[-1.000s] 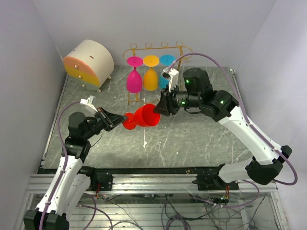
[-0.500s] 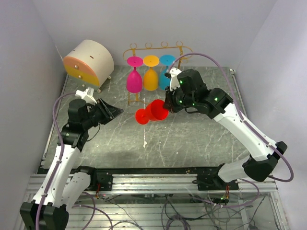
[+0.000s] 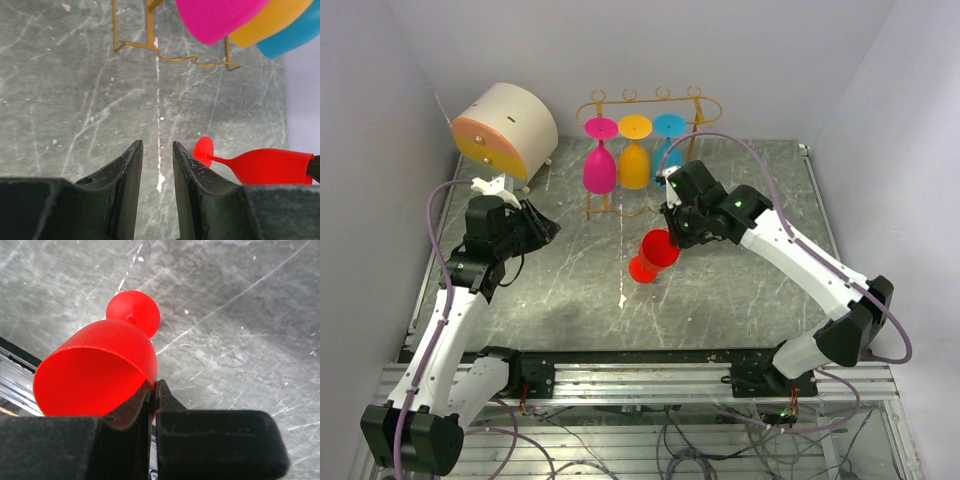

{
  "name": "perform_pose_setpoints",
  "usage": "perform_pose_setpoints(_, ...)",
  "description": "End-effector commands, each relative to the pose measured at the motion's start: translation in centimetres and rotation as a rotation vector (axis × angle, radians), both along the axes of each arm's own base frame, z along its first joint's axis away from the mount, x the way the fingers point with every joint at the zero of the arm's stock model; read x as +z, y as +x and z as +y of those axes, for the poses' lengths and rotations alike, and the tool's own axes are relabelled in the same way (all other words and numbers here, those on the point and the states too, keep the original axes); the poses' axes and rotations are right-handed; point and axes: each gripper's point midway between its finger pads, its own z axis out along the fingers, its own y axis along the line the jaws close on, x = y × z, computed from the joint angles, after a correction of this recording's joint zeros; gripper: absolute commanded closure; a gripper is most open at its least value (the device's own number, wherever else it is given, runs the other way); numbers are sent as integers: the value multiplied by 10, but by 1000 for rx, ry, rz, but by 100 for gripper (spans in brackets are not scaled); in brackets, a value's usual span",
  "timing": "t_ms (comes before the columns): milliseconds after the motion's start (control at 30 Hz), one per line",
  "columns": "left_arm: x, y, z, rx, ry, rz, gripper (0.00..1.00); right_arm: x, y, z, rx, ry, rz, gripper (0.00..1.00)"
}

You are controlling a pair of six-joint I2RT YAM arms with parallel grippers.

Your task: Take the wine glass off the wine glass rack

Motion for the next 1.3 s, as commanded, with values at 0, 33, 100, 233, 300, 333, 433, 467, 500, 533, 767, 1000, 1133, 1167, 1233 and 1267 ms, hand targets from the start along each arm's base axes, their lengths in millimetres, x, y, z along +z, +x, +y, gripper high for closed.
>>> perform_pose_setpoints(0,11,7,18,40,122,-64,59,-19,-2,-8,-4,-57,40,100)
perform_pose_setpoints(33,10,7,20,43,132,-65,60,-24,-3,-8,-2,-63,51,100)
perform_pose_setpoints(100,10,6,21,44,146,-64,60,-33,-5,-10,1,-81,73,100)
perform_pose_setpoints(233,8,2,24,48,161,-55,60,-46,-8,-14,0,-119,100,100)
perform_pose_setpoints(300,8,0,25,52,161,-55,60,-52,-8,-18,-10,-143,106,100)
perform_pose_setpoints(333,7,0,25,51,160,-55,60,-53,-7,-19,-14,-152,106,100)
perform_pose_setpoints(433,5,-1,25,51,158,-49,60,-58,-7,-21,-18,-165,111,99)
perform_pose_setpoints(467,4,-1,25,51,159,-45,60,-59,-7,-20,-18,-166,112,99)
perform_pose_setpoints(500,3,-1,25,50,159,-43,60,-60,-7,-21,-19,-170,113,98)
perform_pose_setpoints(533,3,-1,25,49,160,-41,60,-62,-6,-21,-21,-173,114,98)
perform_pose_setpoints(767,2,0,23,39,156,-35,60,-57,-5,-15,-13,-148,111,83)
perform_pose_setpoints(1000,1,-2,23,41,155,-34,60,-6,4,-6,-21,-29,-2,64)
perform_pose_setpoints(1133,2,-3,23,41,152,-35,61,49,23,-10,-104,38,-147,58)
perform_pose_setpoints(1167,2,-3,23,40,152,-34,61,64,29,-11,-131,65,-185,56)
perform_pose_setpoints(1233,1,-3,22,38,150,-32,61,94,43,-13,-174,131,-251,52)
perform_pose_setpoints(1267,0,-4,22,38,150,-31,61,109,49,-14,-189,171,-275,51)
